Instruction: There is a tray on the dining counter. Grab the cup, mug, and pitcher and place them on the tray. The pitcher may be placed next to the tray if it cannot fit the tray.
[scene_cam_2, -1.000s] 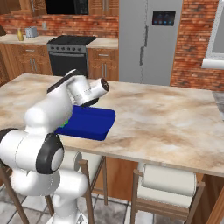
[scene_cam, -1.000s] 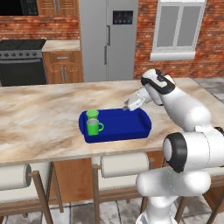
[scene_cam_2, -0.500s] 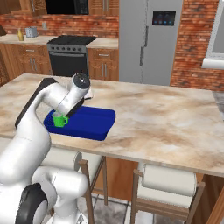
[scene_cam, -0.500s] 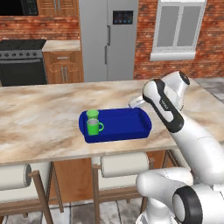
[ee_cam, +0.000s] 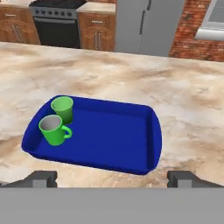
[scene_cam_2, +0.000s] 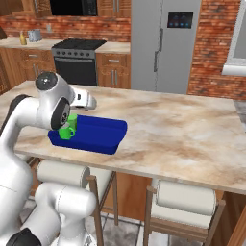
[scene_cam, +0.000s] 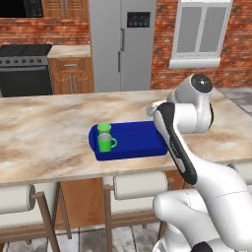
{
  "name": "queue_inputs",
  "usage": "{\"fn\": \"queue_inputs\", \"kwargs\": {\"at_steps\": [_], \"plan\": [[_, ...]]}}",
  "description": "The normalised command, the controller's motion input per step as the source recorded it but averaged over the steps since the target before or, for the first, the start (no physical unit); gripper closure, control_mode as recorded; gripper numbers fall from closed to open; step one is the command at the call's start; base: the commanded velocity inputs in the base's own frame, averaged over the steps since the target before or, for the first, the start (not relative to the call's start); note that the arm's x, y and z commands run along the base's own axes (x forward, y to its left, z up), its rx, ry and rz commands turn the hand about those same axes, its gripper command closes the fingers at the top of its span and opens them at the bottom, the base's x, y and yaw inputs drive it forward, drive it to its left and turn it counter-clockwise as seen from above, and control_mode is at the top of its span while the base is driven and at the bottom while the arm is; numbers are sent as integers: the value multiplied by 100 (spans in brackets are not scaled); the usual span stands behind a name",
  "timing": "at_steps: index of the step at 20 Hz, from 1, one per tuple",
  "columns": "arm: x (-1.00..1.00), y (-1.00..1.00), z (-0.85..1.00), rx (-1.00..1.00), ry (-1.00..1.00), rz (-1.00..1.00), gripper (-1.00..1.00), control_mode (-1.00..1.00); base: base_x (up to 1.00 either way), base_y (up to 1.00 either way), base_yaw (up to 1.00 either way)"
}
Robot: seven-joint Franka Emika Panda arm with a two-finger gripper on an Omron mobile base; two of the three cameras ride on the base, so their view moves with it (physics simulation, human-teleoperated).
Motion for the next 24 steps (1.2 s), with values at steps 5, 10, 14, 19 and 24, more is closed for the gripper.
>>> {"fn": "queue_inputs", "kwargs": {"at_steps": [5,10,14,19,24], "plan": [[-55,-24,53,-7,7,-39,-100,-100,0,0,0],[-55,-22,27,-1,0,-18,-100,-100,0,0,0],[-59,-3,3,0,-2,0,-100,-100,0,0,0],[-63,0,0,0,-5,11,-100,-100,0,0,0],[-32,0,0,2,-3,12,-100,-100,0,0,0]]}}
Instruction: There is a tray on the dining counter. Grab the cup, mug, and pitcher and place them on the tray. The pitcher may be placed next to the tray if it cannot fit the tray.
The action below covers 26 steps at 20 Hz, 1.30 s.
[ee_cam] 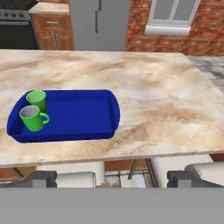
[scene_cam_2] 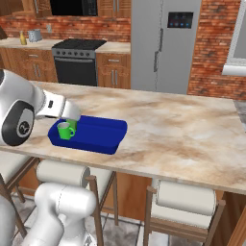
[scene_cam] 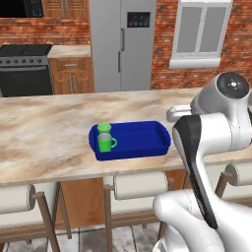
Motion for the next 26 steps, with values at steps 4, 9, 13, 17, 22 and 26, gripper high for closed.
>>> {"fn": "queue_inputs", "kwargs": {"at_steps": [4,9,13,17,22,26], "plan": [[-6,0,0,11,0,7,-100,-100,0,0,0],[-9,-9,0,14,0,2,-100,-100,0,0,0],[-11,0,0,2,0,0,-100,-100,0,0,0],[-23,0,0,0,0,0,-100,-100,0,0,0],[-16,0,0,0,0,0,-100,100,-40,0,0],[0,0,0,0,0,0,-100,100,-97,10,1]]}}
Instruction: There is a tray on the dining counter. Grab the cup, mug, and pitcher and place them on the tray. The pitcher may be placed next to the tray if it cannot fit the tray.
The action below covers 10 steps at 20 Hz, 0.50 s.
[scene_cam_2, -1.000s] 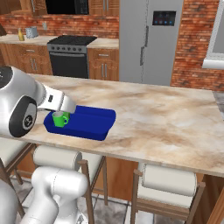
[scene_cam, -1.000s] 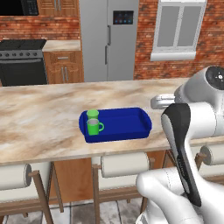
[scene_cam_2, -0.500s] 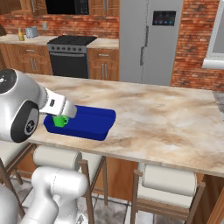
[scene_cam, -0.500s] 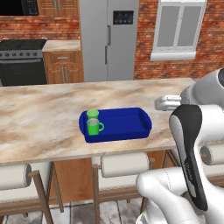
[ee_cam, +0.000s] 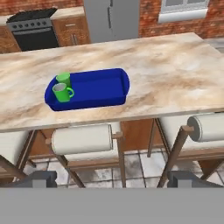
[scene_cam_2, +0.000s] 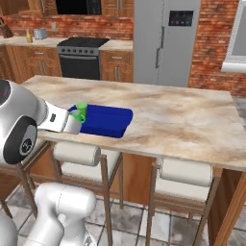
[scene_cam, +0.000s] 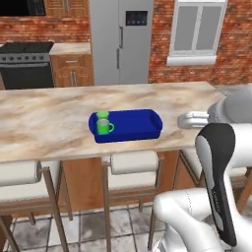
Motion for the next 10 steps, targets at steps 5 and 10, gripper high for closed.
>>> {"fn": "queue_inputs", "kwargs": {"at_steps": [5,10], "plan": [[0,0,0,0,0,0,-100,100,-100,53,1],[0,0,0,0,0,0,-100,100,-99,98,0]]}}
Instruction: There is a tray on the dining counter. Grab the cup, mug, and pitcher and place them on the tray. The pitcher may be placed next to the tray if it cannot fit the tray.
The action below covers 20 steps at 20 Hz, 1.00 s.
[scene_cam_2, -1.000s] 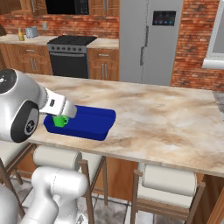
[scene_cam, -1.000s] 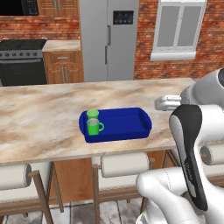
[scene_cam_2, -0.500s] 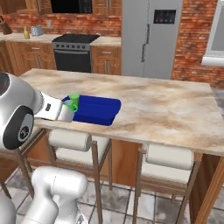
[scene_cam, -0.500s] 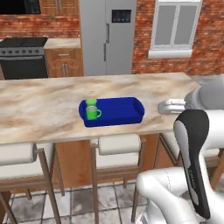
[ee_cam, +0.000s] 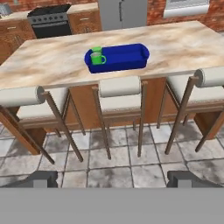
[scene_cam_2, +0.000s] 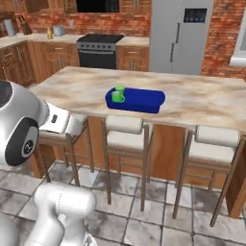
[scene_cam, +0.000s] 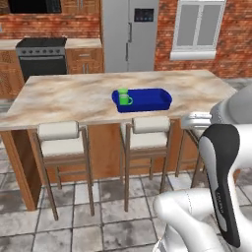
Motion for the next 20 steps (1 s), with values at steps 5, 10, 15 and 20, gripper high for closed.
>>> {"fn": "queue_inputs", "kwargs": {"at_steps": [5,10,15,20], "plan": [[0,0,0,0,0,0,-100,100,-76,100,0],[0,0,0,0,0,0,-100,100,-53,100,0],[0,0,0,0,0,0,-100,100,-21,100,0],[0,0,0,0,0,0,-100,100,0,100,0]]}}
